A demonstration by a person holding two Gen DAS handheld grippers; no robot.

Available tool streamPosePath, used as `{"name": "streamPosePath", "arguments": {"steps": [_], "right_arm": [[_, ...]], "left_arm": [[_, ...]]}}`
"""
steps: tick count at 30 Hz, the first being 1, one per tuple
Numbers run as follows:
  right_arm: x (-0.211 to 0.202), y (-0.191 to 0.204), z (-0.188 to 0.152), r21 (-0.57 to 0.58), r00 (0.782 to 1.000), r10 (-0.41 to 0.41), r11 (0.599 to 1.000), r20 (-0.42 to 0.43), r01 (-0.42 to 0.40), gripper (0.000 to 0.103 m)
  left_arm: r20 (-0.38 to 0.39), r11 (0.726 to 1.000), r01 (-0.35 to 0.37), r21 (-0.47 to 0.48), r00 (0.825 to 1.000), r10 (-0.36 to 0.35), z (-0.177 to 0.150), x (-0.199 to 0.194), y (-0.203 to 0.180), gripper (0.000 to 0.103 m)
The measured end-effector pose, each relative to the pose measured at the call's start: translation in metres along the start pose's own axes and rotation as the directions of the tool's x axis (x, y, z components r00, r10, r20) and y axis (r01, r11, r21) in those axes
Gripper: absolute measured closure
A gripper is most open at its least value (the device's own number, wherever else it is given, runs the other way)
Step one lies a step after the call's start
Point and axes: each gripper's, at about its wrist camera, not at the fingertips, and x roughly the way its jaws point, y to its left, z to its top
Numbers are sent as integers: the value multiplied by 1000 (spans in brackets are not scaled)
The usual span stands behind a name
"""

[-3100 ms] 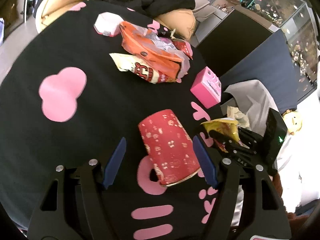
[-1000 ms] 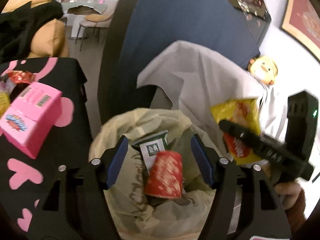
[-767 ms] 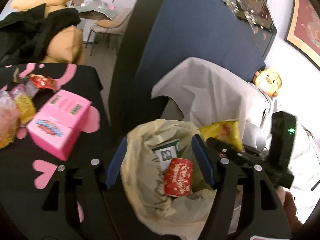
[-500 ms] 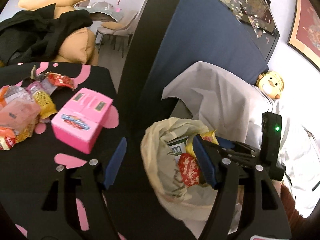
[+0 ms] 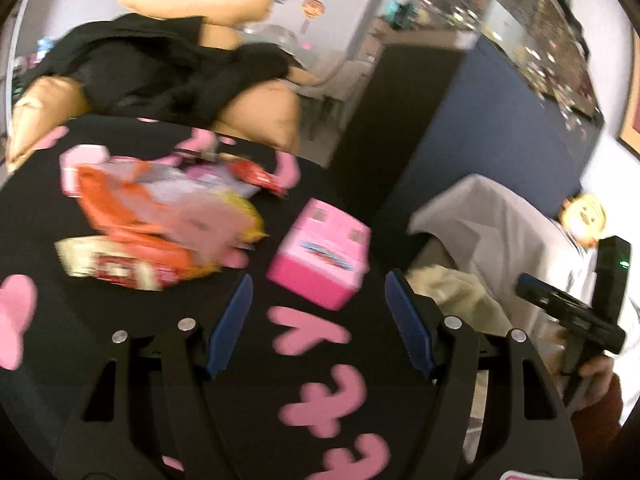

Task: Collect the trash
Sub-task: 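Grasp the orange chip bag with the left tool while the right tool reaches the small red wrapper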

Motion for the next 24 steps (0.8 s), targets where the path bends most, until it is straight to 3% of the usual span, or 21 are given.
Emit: {"name": "streamPosePath", "arguments": {"steps": [4, 7, 14, 19, 24], "right_arm": [[9, 35, 13, -56, 1000, 22, 998, 14, -21, 31], [30, 57, 23, -77, 999, 42, 996, -24, -44, 31], [91, 111, 46, -151, 988, 123, 979, -96, -137, 31], [122, 133, 62, -174, 986, 143, 972, -82, -156, 31], [145, 146, 69, -195, 982, 159, 965, -105, -177, 31]], "left_arm": [[33, 997, -74, -17, 997, 75, 8, -15, 40, 37], [47, 993, -114, -10, 992, 115, 17, -22, 67, 37], [74, 990, -142, -6, 987, 142, 45, -30, 115, 34], [79, 984, -157, 82, 985, 151, 72, -6, 132, 34], [3, 971, -148, 189, 989, 150, 84, 35, 135, 34]]}}
